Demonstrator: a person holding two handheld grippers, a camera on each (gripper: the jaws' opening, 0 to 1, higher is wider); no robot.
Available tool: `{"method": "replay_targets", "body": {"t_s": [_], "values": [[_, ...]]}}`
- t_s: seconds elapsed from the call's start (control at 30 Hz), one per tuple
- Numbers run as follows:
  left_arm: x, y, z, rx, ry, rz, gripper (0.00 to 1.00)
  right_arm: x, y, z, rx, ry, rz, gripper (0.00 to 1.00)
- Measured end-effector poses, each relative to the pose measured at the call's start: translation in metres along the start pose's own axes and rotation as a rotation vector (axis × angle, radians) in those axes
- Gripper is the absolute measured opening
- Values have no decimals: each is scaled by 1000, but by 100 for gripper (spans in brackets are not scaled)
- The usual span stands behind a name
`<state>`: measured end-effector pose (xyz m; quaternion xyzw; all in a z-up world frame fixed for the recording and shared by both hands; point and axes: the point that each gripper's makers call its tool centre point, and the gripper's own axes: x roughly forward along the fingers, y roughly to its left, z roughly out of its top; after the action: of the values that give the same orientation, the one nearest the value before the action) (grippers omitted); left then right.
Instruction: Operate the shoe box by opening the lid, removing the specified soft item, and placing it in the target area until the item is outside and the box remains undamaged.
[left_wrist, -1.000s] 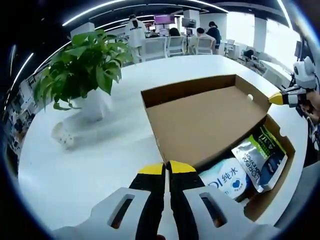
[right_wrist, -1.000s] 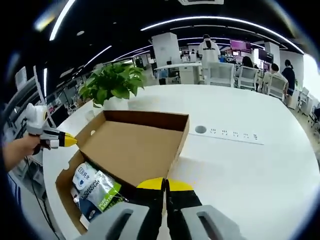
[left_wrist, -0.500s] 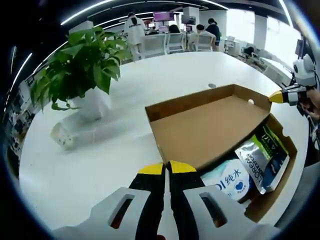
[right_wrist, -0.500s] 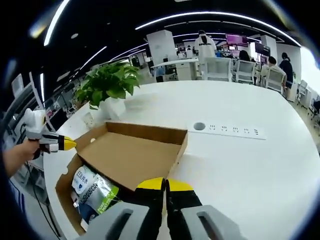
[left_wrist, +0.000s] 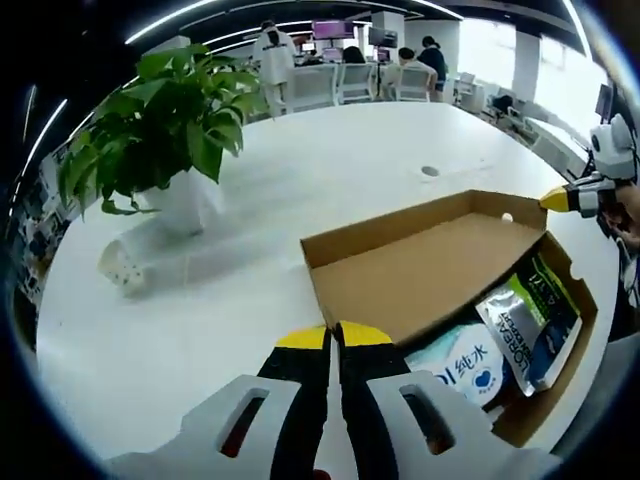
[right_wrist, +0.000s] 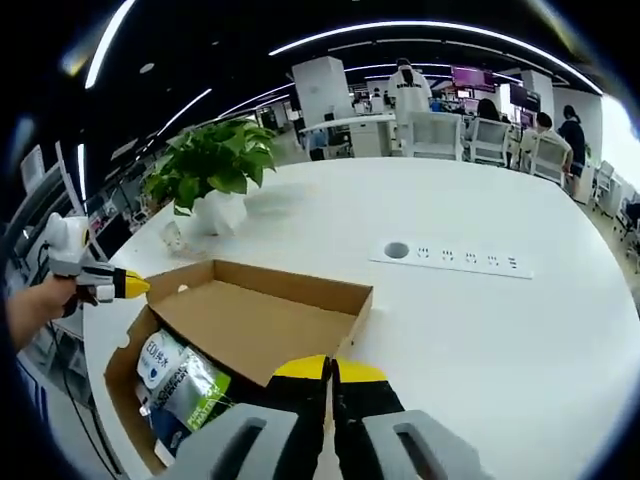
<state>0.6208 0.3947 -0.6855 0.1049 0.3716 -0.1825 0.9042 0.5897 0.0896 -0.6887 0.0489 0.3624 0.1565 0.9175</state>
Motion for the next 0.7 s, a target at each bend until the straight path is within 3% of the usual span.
{"method": "replay_targets", "body": {"t_s": [0.23,0.7], "values": [[1,0,-1,-13,-1,2,1,1,0,0,-8,1,-3,0],[-5,-3,-3,34,4,9,3,-4,3,0,-60,4,20,0]]}}
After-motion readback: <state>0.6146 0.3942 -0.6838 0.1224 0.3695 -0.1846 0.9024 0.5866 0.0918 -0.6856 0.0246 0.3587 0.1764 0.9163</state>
